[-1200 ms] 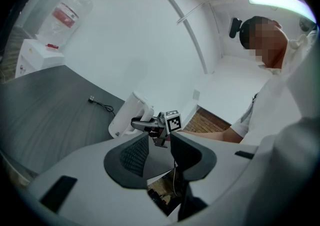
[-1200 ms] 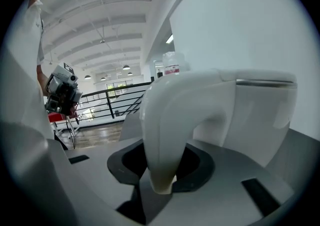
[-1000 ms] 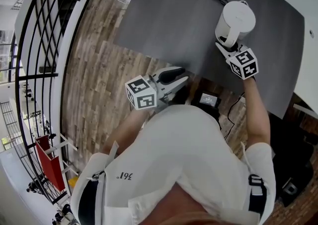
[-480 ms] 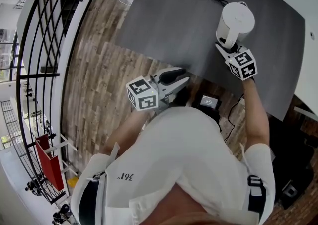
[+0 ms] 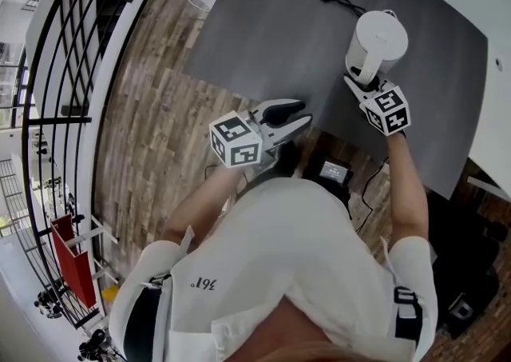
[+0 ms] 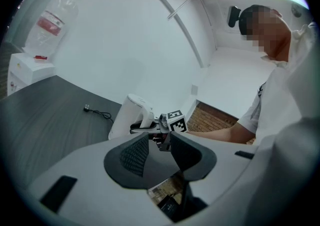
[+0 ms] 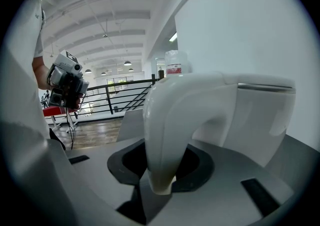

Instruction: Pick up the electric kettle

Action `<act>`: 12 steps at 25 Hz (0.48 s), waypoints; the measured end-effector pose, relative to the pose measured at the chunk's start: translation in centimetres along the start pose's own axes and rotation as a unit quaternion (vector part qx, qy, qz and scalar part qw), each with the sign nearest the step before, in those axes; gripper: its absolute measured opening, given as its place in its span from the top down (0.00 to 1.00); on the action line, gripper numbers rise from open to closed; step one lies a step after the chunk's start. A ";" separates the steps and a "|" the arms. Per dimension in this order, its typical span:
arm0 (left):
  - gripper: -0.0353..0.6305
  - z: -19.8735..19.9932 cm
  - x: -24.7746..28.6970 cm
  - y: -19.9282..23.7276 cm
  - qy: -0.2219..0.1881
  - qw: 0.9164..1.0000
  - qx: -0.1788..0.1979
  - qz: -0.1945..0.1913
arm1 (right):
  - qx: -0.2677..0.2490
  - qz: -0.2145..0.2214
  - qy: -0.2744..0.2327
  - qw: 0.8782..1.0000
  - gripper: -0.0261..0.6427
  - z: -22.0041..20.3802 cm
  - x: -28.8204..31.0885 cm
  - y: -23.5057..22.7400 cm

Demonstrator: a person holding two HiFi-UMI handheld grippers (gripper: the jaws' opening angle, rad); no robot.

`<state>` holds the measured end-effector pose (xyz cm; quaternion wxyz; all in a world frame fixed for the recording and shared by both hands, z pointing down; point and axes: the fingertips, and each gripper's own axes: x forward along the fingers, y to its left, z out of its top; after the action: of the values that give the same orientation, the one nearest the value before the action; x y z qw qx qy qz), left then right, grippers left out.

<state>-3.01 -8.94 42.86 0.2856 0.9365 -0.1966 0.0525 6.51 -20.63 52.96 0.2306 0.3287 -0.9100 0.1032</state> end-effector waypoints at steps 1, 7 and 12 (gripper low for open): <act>0.77 0.1 0.3 0.2 0.001 1.000 0.003 0.000 | 0.000 0.000 0.000 1.000 0.79 0.0 0.0 0.0; 0.77 0.3 3.0 1.2 0.022 0.999 0.027 -0.012 | -0.001 0.000 -0.001 1.000 0.79 0.2 -0.1 0.1; 0.77 0.2 4.8 1.8 0.033 0.999 0.032 -0.024 | 0.000 0.001 -0.002 1.000 0.79 0.3 0.1 0.1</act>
<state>0.66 -12.08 44.62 0.2627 0.9474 -0.1630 0.0830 6.25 -20.68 52.76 0.2287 0.3277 -0.9109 0.1028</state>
